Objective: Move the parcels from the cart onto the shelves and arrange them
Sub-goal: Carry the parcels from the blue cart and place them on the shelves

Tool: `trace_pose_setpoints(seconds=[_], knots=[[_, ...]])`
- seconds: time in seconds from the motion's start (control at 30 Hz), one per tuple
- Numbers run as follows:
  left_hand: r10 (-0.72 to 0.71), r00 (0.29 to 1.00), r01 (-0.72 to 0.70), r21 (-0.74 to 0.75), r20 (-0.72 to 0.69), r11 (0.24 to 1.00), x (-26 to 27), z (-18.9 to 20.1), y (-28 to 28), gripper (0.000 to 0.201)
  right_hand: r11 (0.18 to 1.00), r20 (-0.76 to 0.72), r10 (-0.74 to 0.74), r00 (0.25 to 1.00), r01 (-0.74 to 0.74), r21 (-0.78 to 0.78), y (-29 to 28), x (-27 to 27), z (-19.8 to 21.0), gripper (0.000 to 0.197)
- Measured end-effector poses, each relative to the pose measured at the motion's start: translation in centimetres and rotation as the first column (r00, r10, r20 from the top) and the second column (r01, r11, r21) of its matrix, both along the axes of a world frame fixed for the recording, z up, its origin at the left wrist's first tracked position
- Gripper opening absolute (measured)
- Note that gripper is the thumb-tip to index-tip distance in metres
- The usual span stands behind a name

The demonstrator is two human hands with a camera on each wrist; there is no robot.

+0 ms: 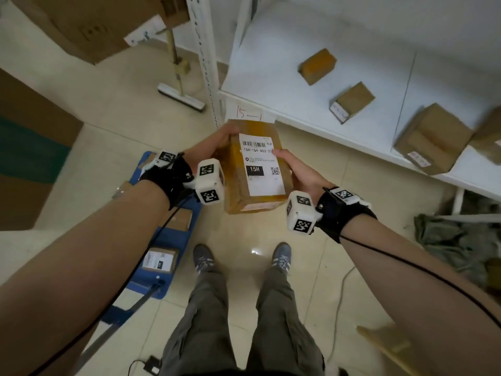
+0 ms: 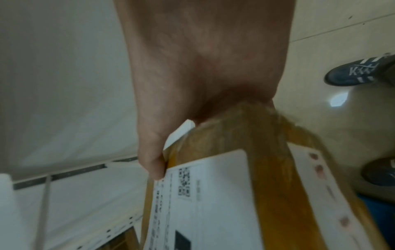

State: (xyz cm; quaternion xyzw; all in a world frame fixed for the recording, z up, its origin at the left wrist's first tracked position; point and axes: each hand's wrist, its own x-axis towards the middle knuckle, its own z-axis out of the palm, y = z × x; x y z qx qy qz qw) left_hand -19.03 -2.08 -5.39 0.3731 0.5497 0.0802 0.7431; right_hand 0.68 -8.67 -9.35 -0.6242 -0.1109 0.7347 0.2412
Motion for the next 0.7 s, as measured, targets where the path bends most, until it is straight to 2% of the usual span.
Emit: trace_pose_setpoints(seconds=[0.1,0.17,0.2,0.27,0.33,0.4,0.57,0.7], knots=[[-0.063,0.997,0.062,-0.024,-0.039,0.998,2.0,1.3,-0.3,0.044,0.996,-0.075,-0.088,0.993,0.088,0.003,-0.8,1.4,1.6,0.032],[-0.061,0.996,0.060,-0.011,-0.062,0.998,3.3,3.4,-1.3,0.042,0.993,-0.063,-0.114,0.991,0.115,0.012,-1.5,2.1,2.4,0.037],[-0.066,0.997,0.065,-0.010,-0.049,0.998,4.0,4.3,-1.9,0.038,0.992,-0.053,-0.121,0.991,0.122,0.015,-2.0,2.5,2.9,0.045],[-0.074,0.997,0.074,-0.027,0.024,0.997,4.5,3.0,-1.5,0.033,0.991,-0.029,-0.133,0.991,0.133,0.005,-2.6,3.0,3.5,0.054],[-0.134,0.984,0.141,-0.051,0.114,0.989,4.5,3.1,-1.4,0.047,0.988,-0.008,-0.155,0.988,0.155,0.010,-2.9,3.7,4.3,0.048],[-0.140,0.980,0.151,-0.070,0.140,0.986,4.8,2.8,-1.2,0.056,0.986,0.003,-0.167,0.986,0.167,0.027,-3.0,4.6,4.9,0.039],[-0.152,0.982,0.157,-0.032,0.114,0.987,6.8,4.2,-1.2,0.038,0.982,0.002,-0.184,0.983,0.184,0.049,-2.9,6.0,6.2,0.038],[-0.210,0.977,0.209,0.024,0.021,0.978,8.4,7.2,-0.8,0.030,0.967,-0.043,-0.246,0.968,0.249,0.064,-3.3,7.1,7.0,0.054]])
